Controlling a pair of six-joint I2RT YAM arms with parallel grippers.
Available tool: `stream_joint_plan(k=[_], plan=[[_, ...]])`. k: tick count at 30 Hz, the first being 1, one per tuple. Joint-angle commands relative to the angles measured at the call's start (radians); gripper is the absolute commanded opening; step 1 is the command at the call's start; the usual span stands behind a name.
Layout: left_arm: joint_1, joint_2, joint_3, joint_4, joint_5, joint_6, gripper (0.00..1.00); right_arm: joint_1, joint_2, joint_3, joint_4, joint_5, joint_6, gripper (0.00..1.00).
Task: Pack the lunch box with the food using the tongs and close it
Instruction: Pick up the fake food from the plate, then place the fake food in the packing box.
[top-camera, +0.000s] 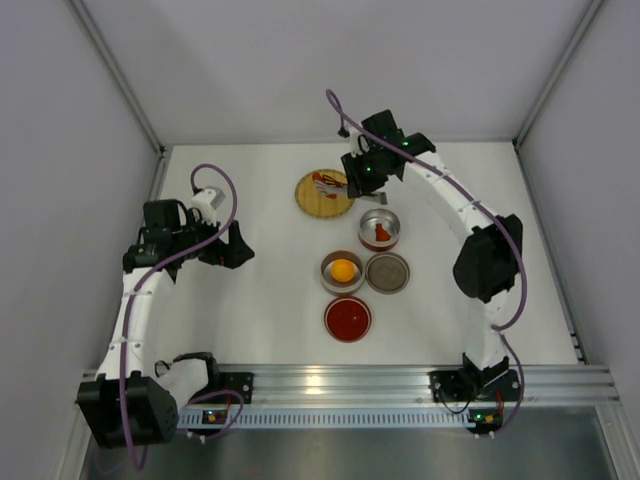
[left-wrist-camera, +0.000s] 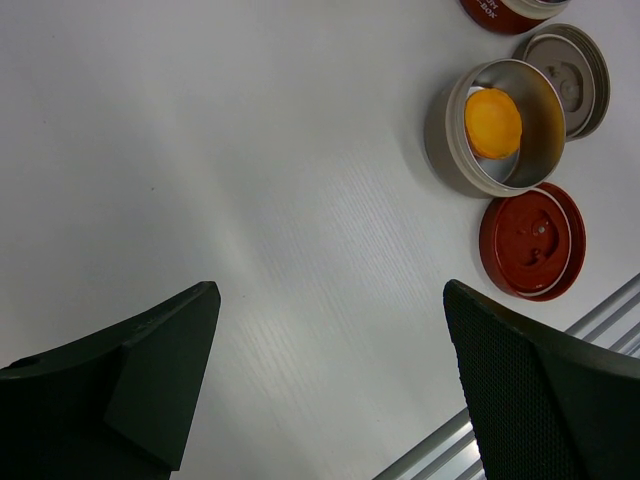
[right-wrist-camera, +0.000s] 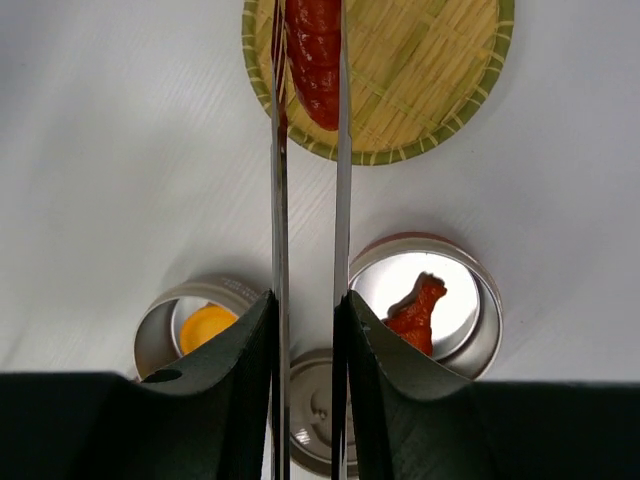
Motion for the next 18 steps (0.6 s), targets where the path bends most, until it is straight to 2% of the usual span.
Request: stream_joint_plan(k=[1, 9, 13, 18], plan=[[0.0, -0.023, 0.047, 0.002, 0.01, 0.014, 0.98, -0.038, -0.176, -0.039, -0.006, -0.094, -0.095, 0.0], [0.0, -0.054, 0.054, -0.018, 0.027, 0.032, 0.98, -0.124, -0.439, -0.261, -0.088, -0.133, -0.252, 0.0], [-0.001, -0.049, 0.054, -0.016, 0.044, 0.02, 0.98, -0.208, -0.515, -0.388, -0.122, -0.162, -0.286, 0.0], [0.0, -0.037, 0.056, -0.002, 0.069, 0.003, 0.98, -0.241, -0.565, -0.476, -0.113, -0.17, -0.313, 0.0]])
